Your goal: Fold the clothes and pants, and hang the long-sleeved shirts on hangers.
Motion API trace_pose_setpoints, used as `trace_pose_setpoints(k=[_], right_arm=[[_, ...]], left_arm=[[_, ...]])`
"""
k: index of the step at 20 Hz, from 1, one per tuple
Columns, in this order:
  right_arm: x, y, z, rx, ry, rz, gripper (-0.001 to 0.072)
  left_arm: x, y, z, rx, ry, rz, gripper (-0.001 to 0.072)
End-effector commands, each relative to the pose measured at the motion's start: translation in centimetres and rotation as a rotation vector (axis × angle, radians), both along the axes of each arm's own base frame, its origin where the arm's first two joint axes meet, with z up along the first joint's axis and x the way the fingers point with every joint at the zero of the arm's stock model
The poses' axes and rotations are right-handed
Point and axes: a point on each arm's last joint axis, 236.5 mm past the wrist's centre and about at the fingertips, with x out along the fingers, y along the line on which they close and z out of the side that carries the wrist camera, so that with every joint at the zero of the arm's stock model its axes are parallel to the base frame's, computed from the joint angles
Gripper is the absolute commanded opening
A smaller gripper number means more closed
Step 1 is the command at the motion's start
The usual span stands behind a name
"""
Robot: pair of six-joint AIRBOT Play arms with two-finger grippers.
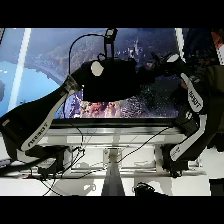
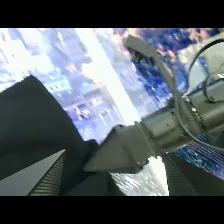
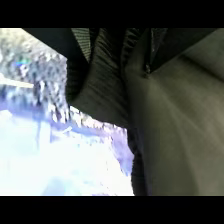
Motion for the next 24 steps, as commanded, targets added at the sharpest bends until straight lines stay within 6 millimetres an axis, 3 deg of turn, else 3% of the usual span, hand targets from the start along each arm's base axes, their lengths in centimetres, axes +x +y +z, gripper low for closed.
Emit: trace_pose_setpoints(k=[1, 2, 4, 7, 12, 14, 17, 18, 22, 24], right_arm=[[1.2, -0.8, 1.2, -0.085, -0.071, 0.054, 0.039], [1.3, -1.2, 1.0, -0.105, -0.071, 0.053, 0.0396], [1.1, -1.8, 0.7, -0.132, -0.062, 0.055, 0.0635], [0.2, -2.9, -0.1, -0.184, 0.007, 0.03, 0.0634], [-0.7, -0.7, -0.7, -0.111, 0.074, -0.019, 0.062], [-0.5, 1.0, -1.0, -0.066, 0.069, -0.052, 0.062], [0.5, 5.6, -0.7, 0.055, 0.055, -0.115, 0.0613], [0.9, 7.2, -0.5, 0.089, 0.036, -0.123, 0.0557], [2.1, 10.9, -0.1, 0.082, -0.088, -0.106, 0.0018], [2.5, 11.2, 0.5, 0.076, -0.14, -0.079, 0.0017]], left_arm=[[1.0, 1.3, 0.9, 0.004, -0.024, 0.022, 0.0702], [1.1, 1.5, 1.0, 0.003, -0.025, 0.026, 0.0702], [1.1, 1.5, 1.0, 0.003, -0.026, 0.026, 0.0702], [1.0, 1.5, 1.0, 0.003, -0.025, 0.024, 0.0702], [1.0, 1.5, 1.0, 0.004, -0.023, 0.023, 0.0702], [0.9, 1.4, 0.9, 0.007, -0.019, 0.019, 0.0702], [0.7, 1.4, 0.7, 0.011, -0.011, 0.013, 0.0702], [0.7, 1.5, 0.7, 0.012, -0.01, 0.013, 0.0702], [1.5, 2.5, 0.5, 0.043, -0.034, 0.022, 0.0702], [2.1, 3.8, 0.5, 0.109, -0.08, 0.019, 0.0702]])
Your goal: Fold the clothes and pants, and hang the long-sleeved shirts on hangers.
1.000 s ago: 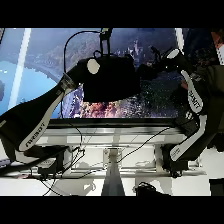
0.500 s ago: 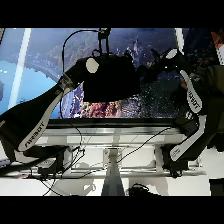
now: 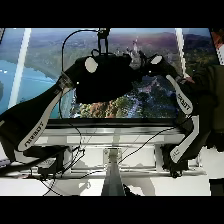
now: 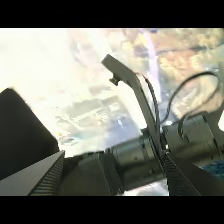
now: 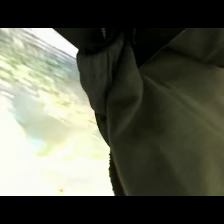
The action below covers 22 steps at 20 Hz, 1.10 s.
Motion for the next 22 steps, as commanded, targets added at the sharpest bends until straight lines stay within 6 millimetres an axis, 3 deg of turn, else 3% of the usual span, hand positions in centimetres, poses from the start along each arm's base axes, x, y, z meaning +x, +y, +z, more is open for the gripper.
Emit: trace_pose_setpoints(k=[1, 3, 5, 8, 12, 15, 17, 20, 22], right_arm=[[1.7, 1.2, 1.5, 0.009, -0.117, 0.008, 0.0017], [3.4, 0.0, 3.8, 0.025, -0.161, -0.002, 0.0016], [5.7, -2.5, 7.9, 0.035, -0.246, -0.054, 0.0016], [8.4, -8.3, 16.3, 0.039, -0.41, -0.16, 0.0016], [7.6, -17.8, 28.9, 0.008, -0.642, -0.324, 0.0016], [3.9, -25.1, 38.0, -0.058, -0.821, -0.459, 0.0017], [0.4, -30.3, 41.8, -0.162, -0.88, -0.574, 0.0017], [-6.3, -40.7, 43.8, -0.422, -0.824, -0.869, 0.0017], [-11.6, -46.8, 42.8, -0.591, -0.712, -1.03, 0.0017]], left_arm=[[1.0, 2.1, 0.0, 0.102, -0.068, -0.006, 0.0702], [1.6, 3.8, 1.3, 0.163, -0.133, -0.001, 0.0702], [2.1, 5.6, 3.8, 0.212, -0.218, 0.011, 0.0702], [1.8, 7.9, 8.4, 0.247, -0.324, 0.031, 0.0701], [-0.4, 9.4, 13.6, 0.216, -0.384, 0.04, 0.0702], [-1.6, 10.1, 16.7, 0.187, -0.432, 0.051, 0.0702], [-2.2, 10.4, 17.8, 0.176, -0.45, 0.055, 0.0701], [-2.9, 10.7, 18.5, 0.176, -0.449, 0.05, 0.0701], [-3.2, 10.7, 18.3, 0.179, -0.437, 0.043, 0.0702]])
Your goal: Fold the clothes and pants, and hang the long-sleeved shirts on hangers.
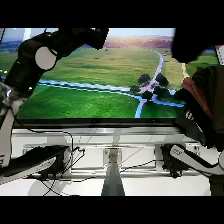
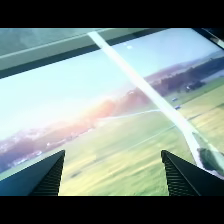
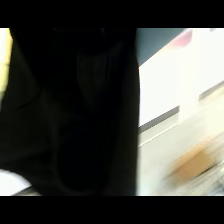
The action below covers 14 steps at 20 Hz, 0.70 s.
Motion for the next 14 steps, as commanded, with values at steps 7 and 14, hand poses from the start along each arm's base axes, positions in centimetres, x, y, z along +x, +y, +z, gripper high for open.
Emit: trace_pose_setpoints(k=[7, 14], right_arm=[[-26.6, -17.4, -7.7, 0.183, 0.529, -0.9, 0.0017], [-30.7, -18.7, -8.7, 0.21, 0.596, -1.007, 0.067]], left_arm=[[-0.8, 0.1, 0.1, 0.009, 0.016, -0.008, 0.0702], [-0.8, 0.1, 0.1, 0.009, 0.016, -0.008, 0.0702]])
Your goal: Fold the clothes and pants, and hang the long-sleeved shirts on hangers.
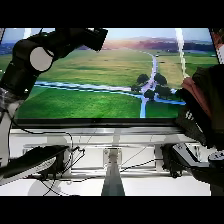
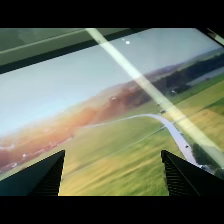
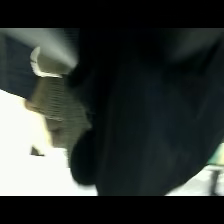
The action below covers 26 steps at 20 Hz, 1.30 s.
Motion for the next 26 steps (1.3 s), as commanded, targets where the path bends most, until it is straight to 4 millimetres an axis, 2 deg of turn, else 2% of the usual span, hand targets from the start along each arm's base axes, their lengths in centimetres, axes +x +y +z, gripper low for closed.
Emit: trace_pose_setpoints(k=[1, 4, 6, 7, 8, 10, 12, 13, 15, 17, 19, 23, 26], right_arm=[[-1.8, 0.0, -0.9, 0.039, 0.045, -0.04, 0.069], [-1.1, 0.3, -1.1, 0.051, 0.035, -0.011, 0.0681], [2.1, 1.5, -1.1, 0.044, 0.033, 0.151, 0.0483], [4.8, 2.8, -1.1, 0.04, 0.018, 0.267, 0.0375], [7.5, 4.3, -1.0, 0.029, 0.012, 0.378, 0.0277], [13.2, 8.8, -0.6, -0.023, 0.022, 0.626, 0.0026], [18.1, 15.1, -0.2, -0.077, 0.028, 0.886, 0.0018], [19.6, 18.6, -0.3, -0.093, 0.039, 1.014, 0.0017], [21.2, 25.4, -0.6, -0.134, 0.078, 1.26, 0.0017], [21.2, 29.8, -1.2, -0.209, 0.17, 1.453, 0.0017], [20.6, 31.7, -1.8, -0.306, 0.288, 1.594, 0.0017], [20.6, 31.1, -1.8, -0.379, 0.361, 1.604, 0.0017], [20.6, 32.3, -1.8, -0.355, 0.322, 1.632, 0.0018]], left_arm=[[0.0, 0.0, 0.0, 0.0, 0.0, -0.001, 0.0702], [0.0, 0.0, 0.0, 0.0, 0.0, -0.001, 0.0702], [0.0, 0.0, 0.0, 0.0, 0.0, -0.001, 0.0702], [0.0, 0.0, 0.0, 0.0, 0.0, -0.001, 0.0702], [0.0, 0.0, 0.0, 0.0, 0.0, -0.001, 0.0702], [0.0, 0.0, 0.0, 0.0, 0.0, -0.001, 0.0701], [0.0, 0.0, 0.0, 0.0, 0.0, -0.001, 0.0702], [0.0, 0.0, 0.0, 0.0, 0.0, -0.001, 0.0702], [0.0, 0.0, 0.0, 0.0, 0.0, -0.001, 0.0701], [0.0, 0.0, 0.0, 0.0, 0.0, -0.001, 0.0701], [0.0, 0.0, 0.0, 0.0, 0.0, -0.001, 0.0702], [0.0, 0.0, 0.0, 0.0, 0.0, -0.001, 0.0701], [0.0, 0.0, 0.0, 0.0, 0.0, -0.001, 0.0702]])
